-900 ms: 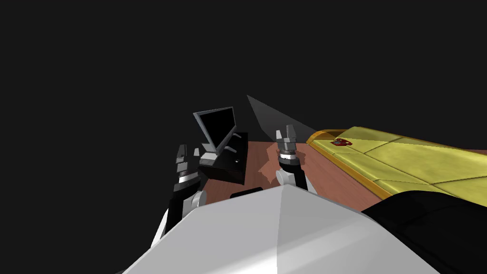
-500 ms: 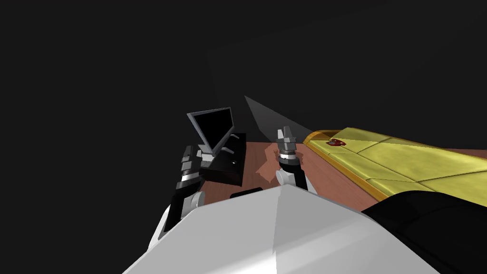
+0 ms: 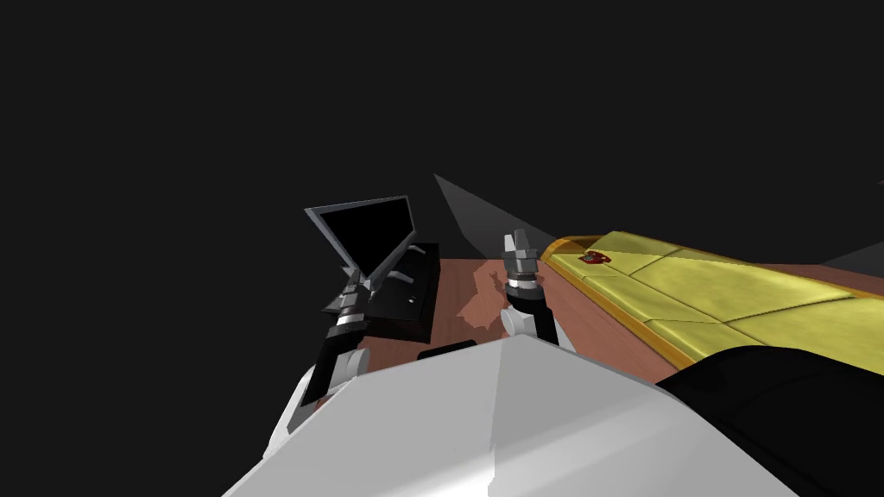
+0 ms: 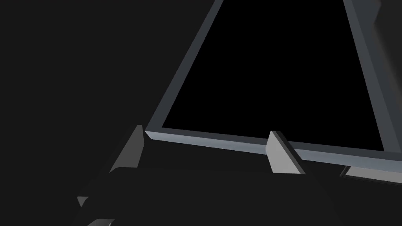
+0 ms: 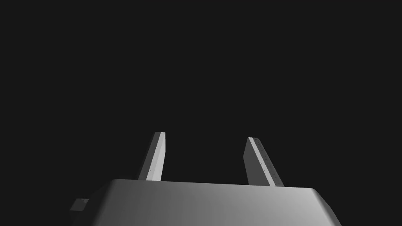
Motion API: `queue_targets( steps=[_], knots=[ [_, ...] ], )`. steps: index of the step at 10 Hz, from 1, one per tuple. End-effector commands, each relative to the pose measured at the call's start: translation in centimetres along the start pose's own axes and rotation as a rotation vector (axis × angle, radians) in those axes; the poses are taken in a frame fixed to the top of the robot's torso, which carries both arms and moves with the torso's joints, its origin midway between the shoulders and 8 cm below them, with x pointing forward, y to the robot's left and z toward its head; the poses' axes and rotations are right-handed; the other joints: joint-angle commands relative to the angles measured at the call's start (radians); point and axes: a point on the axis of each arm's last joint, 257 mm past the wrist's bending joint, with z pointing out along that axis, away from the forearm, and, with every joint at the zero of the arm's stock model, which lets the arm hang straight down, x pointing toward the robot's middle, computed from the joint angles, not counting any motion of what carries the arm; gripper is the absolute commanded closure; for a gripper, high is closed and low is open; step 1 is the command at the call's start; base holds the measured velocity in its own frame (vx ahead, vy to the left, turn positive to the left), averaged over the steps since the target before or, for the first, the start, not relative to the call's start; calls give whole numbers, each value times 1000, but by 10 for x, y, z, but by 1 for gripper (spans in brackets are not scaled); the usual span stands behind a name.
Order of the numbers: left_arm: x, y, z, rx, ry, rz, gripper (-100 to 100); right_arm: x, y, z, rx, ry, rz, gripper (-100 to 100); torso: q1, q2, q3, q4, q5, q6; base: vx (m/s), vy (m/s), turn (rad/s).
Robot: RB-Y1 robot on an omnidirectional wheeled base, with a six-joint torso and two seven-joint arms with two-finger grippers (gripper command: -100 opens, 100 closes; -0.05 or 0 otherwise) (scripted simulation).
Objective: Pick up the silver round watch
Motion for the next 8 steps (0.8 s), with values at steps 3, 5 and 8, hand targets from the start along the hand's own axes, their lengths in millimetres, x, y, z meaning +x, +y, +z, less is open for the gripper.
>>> queue_targets(
  steps=[3,5,8],
  knots=[
    [-9,64,-7,-179,22,58,-100,0,0,0,0,0,0,0,-4,2,1,0,-1,0,42,-246,-90],
    [-13,82,-10,-230,26,73,-100,0,0,0,0,0,0,0,3,1,0,0,0,0,49,-121,-45],
    [-22,118,-19,-337,30,101,-100,0,0,0,0,0,0,0,6,2,1,0,1,0,42,-129,-62]
  ],
)
